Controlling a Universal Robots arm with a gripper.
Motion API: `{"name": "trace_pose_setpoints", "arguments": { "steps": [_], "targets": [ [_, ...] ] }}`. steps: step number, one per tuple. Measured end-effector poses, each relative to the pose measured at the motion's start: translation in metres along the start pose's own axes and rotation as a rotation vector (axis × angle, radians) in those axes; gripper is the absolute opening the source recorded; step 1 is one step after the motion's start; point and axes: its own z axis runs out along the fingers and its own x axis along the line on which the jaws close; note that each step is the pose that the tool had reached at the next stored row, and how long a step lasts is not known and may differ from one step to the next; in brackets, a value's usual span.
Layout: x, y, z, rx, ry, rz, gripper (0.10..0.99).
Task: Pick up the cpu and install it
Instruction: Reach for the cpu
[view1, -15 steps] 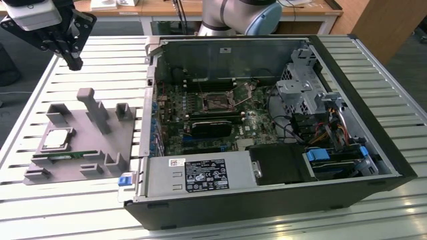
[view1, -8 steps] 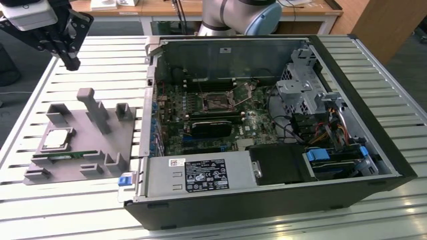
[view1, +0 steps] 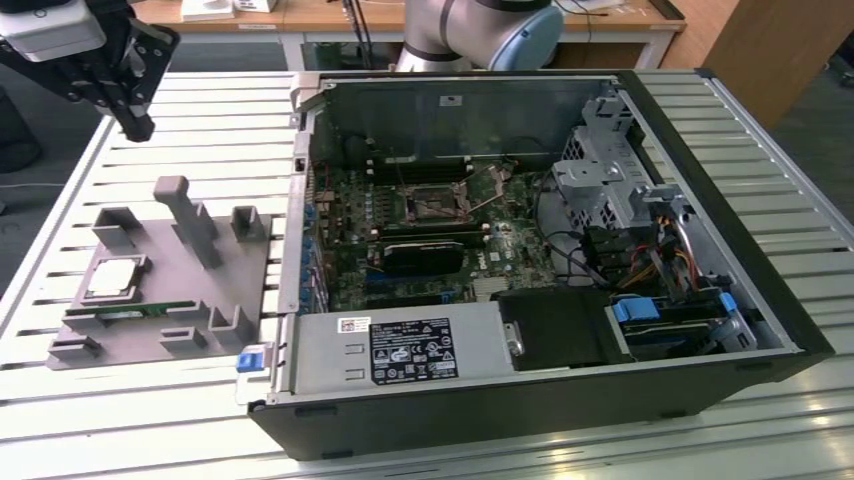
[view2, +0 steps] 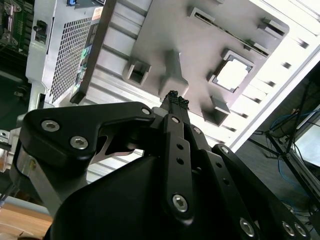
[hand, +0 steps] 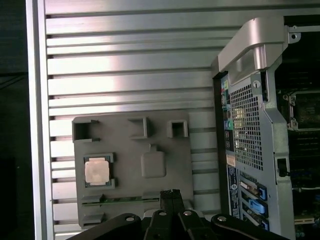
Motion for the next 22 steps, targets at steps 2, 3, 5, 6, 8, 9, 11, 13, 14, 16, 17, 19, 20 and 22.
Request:
{"name": "trace_pose_setpoints", "arguments": {
  "steps": [2,3,5,6,8,9,11,13,14,16,17,19,20,22],
  "targets": [
    [0.0014,-0.0001,0.0000,0.000,0.0000,0.000,0.106],
    [0.0021,-0.0002,0.0000,0.000,0.0000,0.000,0.106],
    [0.0035,-0.0003,-0.0001,0.000,0.0000,0.000,0.106],
    [0.0041,-0.0003,-0.0001,0.000,0.0000,0.000,0.106],
    [0.0054,-0.0004,-0.0001,0.000,-0.0001,0.000,0.106],
    [0.0061,-0.0005,-0.0001,0.000,0.0000,0.000,0.106],
    [0.0075,-0.0006,-0.0002,0.000,0.0000,0.000,0.106],
    [0.0089,-0.0007,-0.0002,0.000,0.0000,0.000,0.106],
    [0.0096,-0.0007,-0.0001,0.000,-0.0001,0.000,0.106],
    [0.0110,-0.0008,-0.0002,0.000,0.0000,0.000,0.106],
    [0.0117,-0.0009,-0.0003,0.000,0.0000,0.000,0.106],
    [0.0132,-0.0010,-0.0003,0.000,0.0000,0.000,0.106],
    [0.0139,-0.0010,-0.0003,0.000,0.0000,0.000,0.106],
    [0.0153,-0.0012,-0.0003,0.000,0.0000,0.000,0.106]
  ]
}}
